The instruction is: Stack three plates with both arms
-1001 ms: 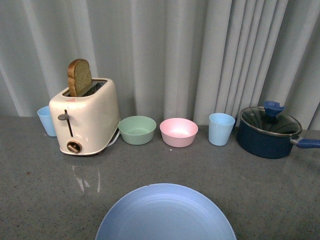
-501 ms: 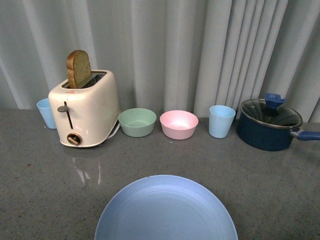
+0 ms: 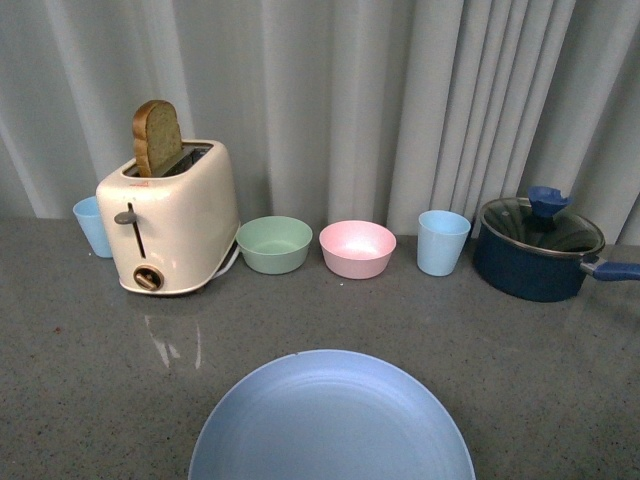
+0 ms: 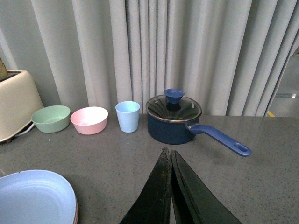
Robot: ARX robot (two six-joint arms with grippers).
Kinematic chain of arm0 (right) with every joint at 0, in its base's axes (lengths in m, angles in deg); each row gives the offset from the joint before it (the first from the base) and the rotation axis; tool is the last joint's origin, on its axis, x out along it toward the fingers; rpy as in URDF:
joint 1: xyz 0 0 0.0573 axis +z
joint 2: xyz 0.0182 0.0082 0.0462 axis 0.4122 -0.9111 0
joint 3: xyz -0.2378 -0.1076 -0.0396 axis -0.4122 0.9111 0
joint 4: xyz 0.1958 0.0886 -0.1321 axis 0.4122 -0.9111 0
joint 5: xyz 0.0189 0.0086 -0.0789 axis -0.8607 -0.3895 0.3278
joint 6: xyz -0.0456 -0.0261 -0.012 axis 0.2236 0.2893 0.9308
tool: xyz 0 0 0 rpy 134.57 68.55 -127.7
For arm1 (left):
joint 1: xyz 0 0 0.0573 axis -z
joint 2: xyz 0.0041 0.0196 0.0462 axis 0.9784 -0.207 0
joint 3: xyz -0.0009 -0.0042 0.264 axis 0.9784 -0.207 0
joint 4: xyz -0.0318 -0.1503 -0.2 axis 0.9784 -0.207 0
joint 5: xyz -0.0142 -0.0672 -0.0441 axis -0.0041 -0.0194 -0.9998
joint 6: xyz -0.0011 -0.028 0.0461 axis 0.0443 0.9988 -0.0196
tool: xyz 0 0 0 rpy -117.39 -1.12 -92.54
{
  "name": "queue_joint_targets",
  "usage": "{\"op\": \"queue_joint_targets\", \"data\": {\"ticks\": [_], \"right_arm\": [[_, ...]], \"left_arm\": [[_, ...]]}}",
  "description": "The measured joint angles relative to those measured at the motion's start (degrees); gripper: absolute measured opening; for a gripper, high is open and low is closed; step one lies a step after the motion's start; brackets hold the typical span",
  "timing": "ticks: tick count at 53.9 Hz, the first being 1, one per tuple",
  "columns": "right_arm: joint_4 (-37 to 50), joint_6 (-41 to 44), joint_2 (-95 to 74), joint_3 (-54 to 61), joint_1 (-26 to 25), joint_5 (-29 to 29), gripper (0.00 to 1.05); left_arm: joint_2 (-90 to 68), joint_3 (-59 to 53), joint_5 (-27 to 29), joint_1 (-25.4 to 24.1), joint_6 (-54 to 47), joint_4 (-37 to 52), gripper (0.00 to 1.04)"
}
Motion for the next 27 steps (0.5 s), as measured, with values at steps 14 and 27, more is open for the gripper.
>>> {"op": "queue_joint_targets", "data": {"ticks": [14, 27], "right_arm": [[-8.1, 0.0, 8.0, 0.0, 0.0, -0.1, 0.03], [-8.1, 0.1, 8.0, 0.0, 0.0, -0.1, 0.34]], "left_arm": [[0.0, 0.0, 0.0, 0.0, 0.0, 0.0, 0.98], [0.0, 0.0, 0.0, 0.0, 0.0, 0.0, 0.98]]}}
